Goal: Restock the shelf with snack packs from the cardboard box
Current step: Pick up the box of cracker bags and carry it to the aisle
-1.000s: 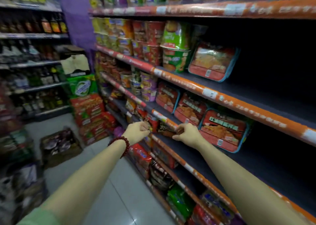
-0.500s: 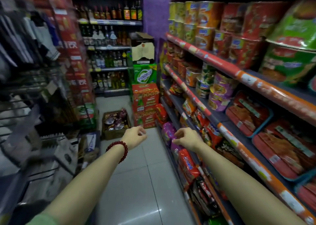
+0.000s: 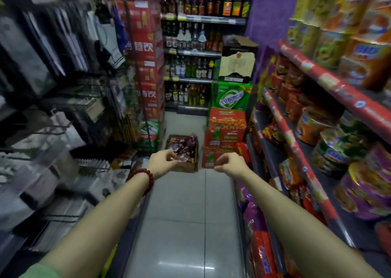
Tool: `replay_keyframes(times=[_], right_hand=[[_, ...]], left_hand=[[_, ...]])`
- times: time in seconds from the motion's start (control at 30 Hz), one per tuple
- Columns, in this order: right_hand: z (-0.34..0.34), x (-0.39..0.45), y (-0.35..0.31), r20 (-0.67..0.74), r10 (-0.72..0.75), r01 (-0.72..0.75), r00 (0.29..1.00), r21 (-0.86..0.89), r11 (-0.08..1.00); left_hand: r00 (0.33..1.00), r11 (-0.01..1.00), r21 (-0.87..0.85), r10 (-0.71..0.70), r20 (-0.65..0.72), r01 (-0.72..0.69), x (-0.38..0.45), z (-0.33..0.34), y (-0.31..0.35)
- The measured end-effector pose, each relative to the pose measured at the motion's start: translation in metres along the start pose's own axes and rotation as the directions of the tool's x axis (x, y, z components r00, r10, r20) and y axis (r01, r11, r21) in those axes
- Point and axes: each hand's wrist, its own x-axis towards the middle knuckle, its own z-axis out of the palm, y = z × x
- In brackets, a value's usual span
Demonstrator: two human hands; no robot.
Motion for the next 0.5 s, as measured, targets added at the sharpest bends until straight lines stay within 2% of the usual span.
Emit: replay_keyframes(times=[0.17,0.27,0.5], right_hand=[[0.015,0.085,-0.007,0.084,-0.007,0.008,0.996,-0.008,1.000],[0.018,0.144,-0.016,0.085,-0.006,0.008,0.996,-0.020,1.000],[0.017,0.258,-0.033,0.100,0.049,-0.046,0.994,-0.036,0.998]], left_hand=[[0.998,0.998,-0.007,-0.065,-0.020,0.065,0.073,-0.010,-0.023],[0.998,0.998,-0.012,-0.058,-0.036,0.057,0.129,-0.019,-0.030],[0.999,1.000,-0.010,-0.024,0.023,0.024,0.261,-0.041,-0.025]])
